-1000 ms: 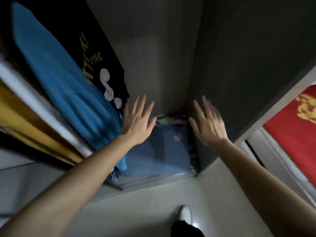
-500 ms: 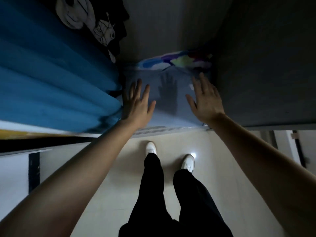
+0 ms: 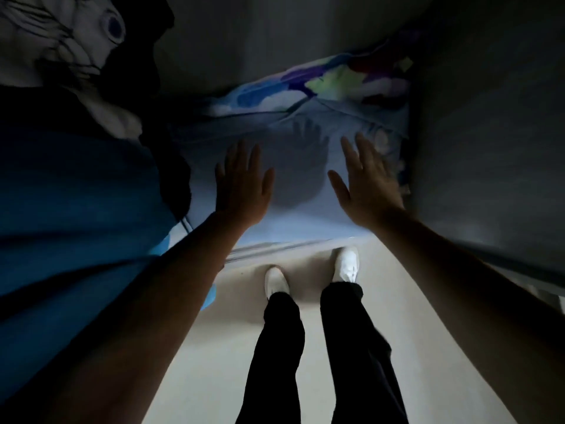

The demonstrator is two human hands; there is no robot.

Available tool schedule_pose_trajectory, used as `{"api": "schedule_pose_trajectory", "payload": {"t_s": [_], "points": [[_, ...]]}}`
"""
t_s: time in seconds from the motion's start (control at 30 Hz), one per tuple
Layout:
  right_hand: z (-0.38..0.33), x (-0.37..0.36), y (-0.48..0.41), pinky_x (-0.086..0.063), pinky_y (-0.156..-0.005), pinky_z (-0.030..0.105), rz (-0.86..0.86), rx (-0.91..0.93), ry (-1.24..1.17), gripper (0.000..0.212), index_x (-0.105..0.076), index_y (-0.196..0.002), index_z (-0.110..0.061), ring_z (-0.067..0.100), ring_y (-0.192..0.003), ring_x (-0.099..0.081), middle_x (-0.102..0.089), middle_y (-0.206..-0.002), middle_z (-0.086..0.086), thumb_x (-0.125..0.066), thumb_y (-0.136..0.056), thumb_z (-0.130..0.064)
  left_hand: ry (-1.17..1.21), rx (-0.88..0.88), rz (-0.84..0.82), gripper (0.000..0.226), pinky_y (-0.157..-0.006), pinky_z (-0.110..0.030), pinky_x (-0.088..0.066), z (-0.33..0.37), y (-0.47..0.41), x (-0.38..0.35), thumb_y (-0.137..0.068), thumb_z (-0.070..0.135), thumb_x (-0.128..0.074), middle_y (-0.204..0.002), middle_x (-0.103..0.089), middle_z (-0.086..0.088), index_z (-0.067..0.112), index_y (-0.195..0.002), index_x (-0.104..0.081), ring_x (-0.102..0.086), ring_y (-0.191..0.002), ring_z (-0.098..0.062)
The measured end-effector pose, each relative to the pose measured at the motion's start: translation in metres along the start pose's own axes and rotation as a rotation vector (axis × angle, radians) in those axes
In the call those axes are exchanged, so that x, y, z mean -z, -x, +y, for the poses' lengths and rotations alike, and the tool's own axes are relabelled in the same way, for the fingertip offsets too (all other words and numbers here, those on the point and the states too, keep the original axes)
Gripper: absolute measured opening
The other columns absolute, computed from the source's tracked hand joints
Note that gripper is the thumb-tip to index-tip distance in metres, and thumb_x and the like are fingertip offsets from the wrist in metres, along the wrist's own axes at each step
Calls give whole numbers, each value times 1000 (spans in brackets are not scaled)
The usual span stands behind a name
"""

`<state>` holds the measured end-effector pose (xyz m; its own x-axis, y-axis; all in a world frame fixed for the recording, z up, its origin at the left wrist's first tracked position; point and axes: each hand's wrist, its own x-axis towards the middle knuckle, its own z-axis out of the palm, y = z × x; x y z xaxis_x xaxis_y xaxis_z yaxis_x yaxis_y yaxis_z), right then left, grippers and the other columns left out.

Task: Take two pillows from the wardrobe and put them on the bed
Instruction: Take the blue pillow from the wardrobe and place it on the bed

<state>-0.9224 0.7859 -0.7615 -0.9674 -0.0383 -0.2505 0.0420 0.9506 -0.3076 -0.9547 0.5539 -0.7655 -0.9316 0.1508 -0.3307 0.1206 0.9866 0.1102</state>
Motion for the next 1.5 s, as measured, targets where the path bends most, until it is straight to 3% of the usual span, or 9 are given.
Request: {"api": "schedule_pose_trajectory", "payload": {"t_s": [0.13,0.33,0.47,0.6,0.77,1.03,1.23,1.37,1.5], "points": [[19,-69,-55,-26,-117,51,-108,101,46,68,-22,-156,-9,38,-148,-22,-17,-162,23,-39,-101,-48,-44,23,-46,68,-115,-58,-21,-19,-50,-64,-99,48,-39,-161,-15,-19,11,-153,-23,-16,-147,-37],[37,-129,-152,-25,-116,50,-73,187,117,77,-17,-156,-4,38,-148,-23,-19,-161,25,-33,-100,-55,-102,-93,-144,112,-113,-66,-16,-50,-135,-125,-76,62,-68,-162,-3,-21,10,-155,-8,-6,-148,-42],[50,-151,-211,-23,-115,54,-28,221,164,75,-21,-153,-7,38,-145,-27,-28,-157,22,-33,-96,-55,-7,-138,-135,131,-119,-56,-9,-68,-187,-137,-66,59,-80,-162,-3,-22,5,-154,0,-8,-148,-41],[64,-170,-230,-26,-111,57,-217,200,147,99,-19,-152,-10,39,-132,-44,-43,-146,23,-38,-84,-79,91,-86,-230,139,-122,-49,-9,-71,-200,-148,-62,56,-84,-162,2,-22,4,-154,6,-4,-149,-37],[55,-161,-186,-32,-104,50,-190,170,217,114,-30,-148,-1,40,-120,-49,-50,-133,28,-45,-74,-86,-84,-16,-220,133,-117,-58,-17,-48,-166,-148,-56,61,-84,-157,-19,-24,6,-153,-12,-18,-143,-44],[29,-120,-89,-32,-107,48,-215,111,236,98,-31,-149,-10,35,-128,-44,-48,-140,19,-53,-80,-75,-143,-48,-101,94,-103,-57,-35,-27,-72,-122,-57,61,-82,-123,-60,-25,3,-125,-53,-54,-113,-43],[9,-84,10,-29,-110,45,-265,39,147,85,-43,-145,-19,34,-134,-43,-49,-145,14,-66,-77,-64,-107,-45,-293,89,-101,-47,-41,-11,12,-87,-61,57,-82,-126,-61,-21,13,-132,-52,-56,-116,-39],[6,-64,87,-31,-110,46,-278,-47,61,73,-50,-140,-17,35,-124,-53,-59,-136,14,-68,-81,-55,-210,-126,-309,85,-92,-44,-46,6,66,-70,-66,56,-80,-108,-70,-24,11,-130,-48,-66,-99,-39],[12,-41,165,-40,-91,44,-201,-165,115,70,-54,-139,-21,36,-105,-63,-70,-111,15,-65,-80,-58,-272,-247,-357,92,-93,-41,-45,36,99,-49,-74,56,-75,-106,-72,-22,16,-145,-33,-68,-97,-37]]}}
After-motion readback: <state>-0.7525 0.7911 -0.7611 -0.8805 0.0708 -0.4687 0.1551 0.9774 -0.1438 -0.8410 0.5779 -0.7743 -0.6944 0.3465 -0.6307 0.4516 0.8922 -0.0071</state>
